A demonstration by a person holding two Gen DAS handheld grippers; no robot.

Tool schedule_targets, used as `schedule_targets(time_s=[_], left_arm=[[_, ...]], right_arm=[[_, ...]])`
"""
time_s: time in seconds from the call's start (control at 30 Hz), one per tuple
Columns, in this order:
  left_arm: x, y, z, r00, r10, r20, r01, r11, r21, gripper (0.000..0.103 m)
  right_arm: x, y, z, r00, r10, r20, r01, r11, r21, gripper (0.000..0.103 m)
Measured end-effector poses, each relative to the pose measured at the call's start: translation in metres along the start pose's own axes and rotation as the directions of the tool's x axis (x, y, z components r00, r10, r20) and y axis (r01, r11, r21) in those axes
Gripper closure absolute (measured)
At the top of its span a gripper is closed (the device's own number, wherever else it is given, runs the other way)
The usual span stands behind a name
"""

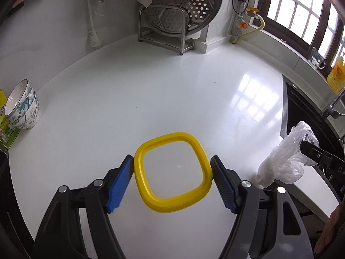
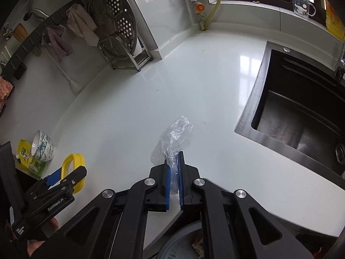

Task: Collect trash
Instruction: 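Carry the yellow lid with the left tool while the right tool carries the bag to the bin, then open the left tool over the bin while the right tool releases the bag inside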

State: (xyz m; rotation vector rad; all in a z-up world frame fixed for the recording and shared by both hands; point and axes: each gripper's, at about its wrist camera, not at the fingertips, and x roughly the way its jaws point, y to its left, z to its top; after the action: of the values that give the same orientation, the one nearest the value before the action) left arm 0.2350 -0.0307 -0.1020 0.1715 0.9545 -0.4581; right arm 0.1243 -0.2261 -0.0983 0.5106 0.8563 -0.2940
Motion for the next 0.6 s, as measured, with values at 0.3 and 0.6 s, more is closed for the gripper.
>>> schedule_targets(time_s=[0.3, 0.6], left_arm=[[-0.044, -0.083, -0.073, 0.996, -0.078, -0.031, 0.081, 0.994, 0.078, 0.032], [-0.042, -0.139, -0.131, 0.987, -0.119, -0.105, 0.132, 0.984, 0.121, 0.032]], right_arm=[[-0.056, -0.069, -0.067, 0.997, -0.035, -0.072, 0.034, 0.999, -0.021, 0.097], [-0.052, -0.114, -0.118, 0.981, -0.032, -0.193, 0.023, 0.999, -0.049, 0.097]])
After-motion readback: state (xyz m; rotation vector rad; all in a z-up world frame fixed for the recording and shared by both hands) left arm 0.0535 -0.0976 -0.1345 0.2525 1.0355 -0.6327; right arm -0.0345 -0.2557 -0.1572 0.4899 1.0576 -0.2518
